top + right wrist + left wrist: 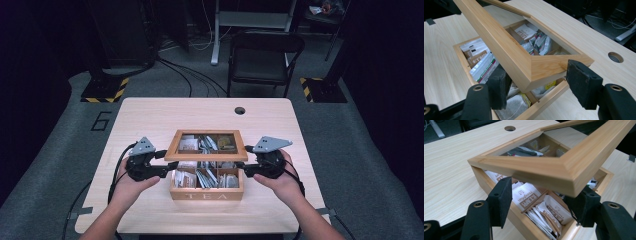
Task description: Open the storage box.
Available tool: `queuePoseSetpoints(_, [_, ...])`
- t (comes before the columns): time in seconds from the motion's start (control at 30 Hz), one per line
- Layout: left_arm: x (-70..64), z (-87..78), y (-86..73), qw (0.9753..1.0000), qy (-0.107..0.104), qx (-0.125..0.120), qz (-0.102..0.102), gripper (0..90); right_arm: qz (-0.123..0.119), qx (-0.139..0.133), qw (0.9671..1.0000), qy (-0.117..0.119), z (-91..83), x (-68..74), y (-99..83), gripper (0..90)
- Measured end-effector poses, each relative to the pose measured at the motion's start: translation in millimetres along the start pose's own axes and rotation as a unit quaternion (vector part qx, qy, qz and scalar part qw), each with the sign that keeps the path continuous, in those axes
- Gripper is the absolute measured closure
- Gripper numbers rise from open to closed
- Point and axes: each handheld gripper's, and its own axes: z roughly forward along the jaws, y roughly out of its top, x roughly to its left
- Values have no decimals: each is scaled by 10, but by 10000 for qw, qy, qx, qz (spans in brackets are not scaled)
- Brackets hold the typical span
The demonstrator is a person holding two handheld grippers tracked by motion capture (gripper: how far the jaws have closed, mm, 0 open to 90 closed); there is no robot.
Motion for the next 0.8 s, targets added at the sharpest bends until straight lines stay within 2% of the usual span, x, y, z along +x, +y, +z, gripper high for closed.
queuePoseSetpoints(0.17, [81, 96, 17, 9998, 194, 9, 70, 393, 49, -38, 10000, -2, -3, -46, 66, 386])
queuePoseSetpoints(0.3, [149, 156, 58, 9994, 312, -102, 93, 399, 80, -32, 10000, -40, -10, -69, 117, 395])
queuePoseSetpoints(0.4, [191, 184, 112, 9993, 326, -141, 86, 440, 64, -38, 10000, -14, -15, -90, 151, 399])
queuePoseSetpoints(0.57, [193, 208, 193, 9983, 502, -171, 260, 458, 99, -42, 9999, -13, -18, -121, 198, 404])
queuePoseSetpoints(0.8, [219, 207, 283, 9981, 565, -142, 210, 513, 154, -45, 9999, 14, -24, -164, 255, 408])
